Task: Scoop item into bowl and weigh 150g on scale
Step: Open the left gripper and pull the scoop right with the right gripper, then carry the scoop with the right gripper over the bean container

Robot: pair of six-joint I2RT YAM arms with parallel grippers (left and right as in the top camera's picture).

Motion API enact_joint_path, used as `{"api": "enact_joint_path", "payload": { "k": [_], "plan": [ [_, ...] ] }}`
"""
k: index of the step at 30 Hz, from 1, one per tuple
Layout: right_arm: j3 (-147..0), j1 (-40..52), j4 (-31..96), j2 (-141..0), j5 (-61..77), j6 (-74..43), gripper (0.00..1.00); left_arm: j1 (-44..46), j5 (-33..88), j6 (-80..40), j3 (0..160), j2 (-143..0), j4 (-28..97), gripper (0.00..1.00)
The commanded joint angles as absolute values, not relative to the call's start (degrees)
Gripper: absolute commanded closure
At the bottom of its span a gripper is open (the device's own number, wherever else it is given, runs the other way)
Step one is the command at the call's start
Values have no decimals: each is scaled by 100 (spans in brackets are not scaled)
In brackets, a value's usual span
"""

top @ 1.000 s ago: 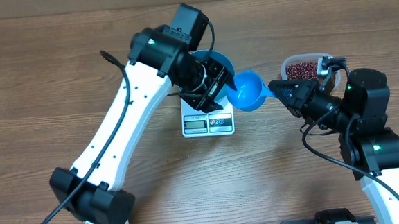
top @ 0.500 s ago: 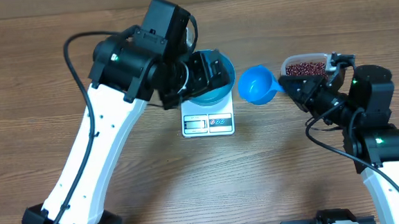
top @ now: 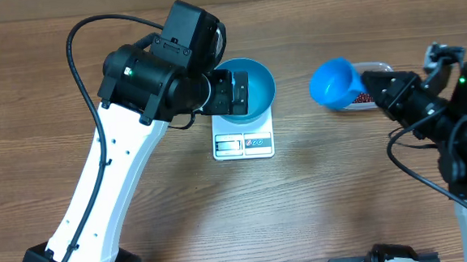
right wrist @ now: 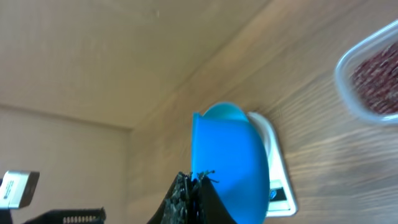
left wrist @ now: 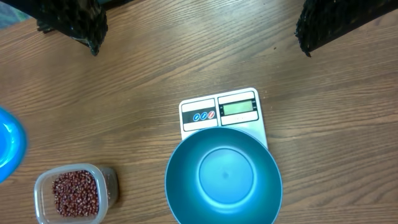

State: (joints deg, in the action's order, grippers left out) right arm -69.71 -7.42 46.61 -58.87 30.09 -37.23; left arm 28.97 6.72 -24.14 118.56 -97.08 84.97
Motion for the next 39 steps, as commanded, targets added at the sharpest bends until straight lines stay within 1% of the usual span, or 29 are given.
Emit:
{"api": "enact_joint_path", "payload": {
  "k": [1, 4, 12, 22, 24, 33, 39],
  "plan": [
    [-7743, -764, 5332, -5859, 1859, -3026, 96, 2862, 576, -2268, 11985, -9590, 8482, 0],
    [-8051, -764, 5889, -5870, 1214, -2604, 96, 2862, 576, -2270, 11985, -9590, 8482, 0],
    [-8075, -764, 6539, -6176, -416, -1809, 96, 2862, 576, -2270, 11985, -9590, 8484, 0],
    [-8075, -751, 6388, -7251, -537, -1745, 96, 2862, 576, -2270, 11985, -9590, 8484, 0],
    [-8075, -753, 6195, -7279, -554, -1710, 96, 2862, 576, -2270, 11983, -9590, 8484, 1],
    [-8075, -751, 5214, -7279, -554, -862, 96, 2862, 576, -2270, 11983, -9590, 8484, 1],
    [-8075, -744, 4866, -7299, -554, -716, 96, 2862, 576, -2268, 11983, -9590, 8484, 1]
  ]
}}
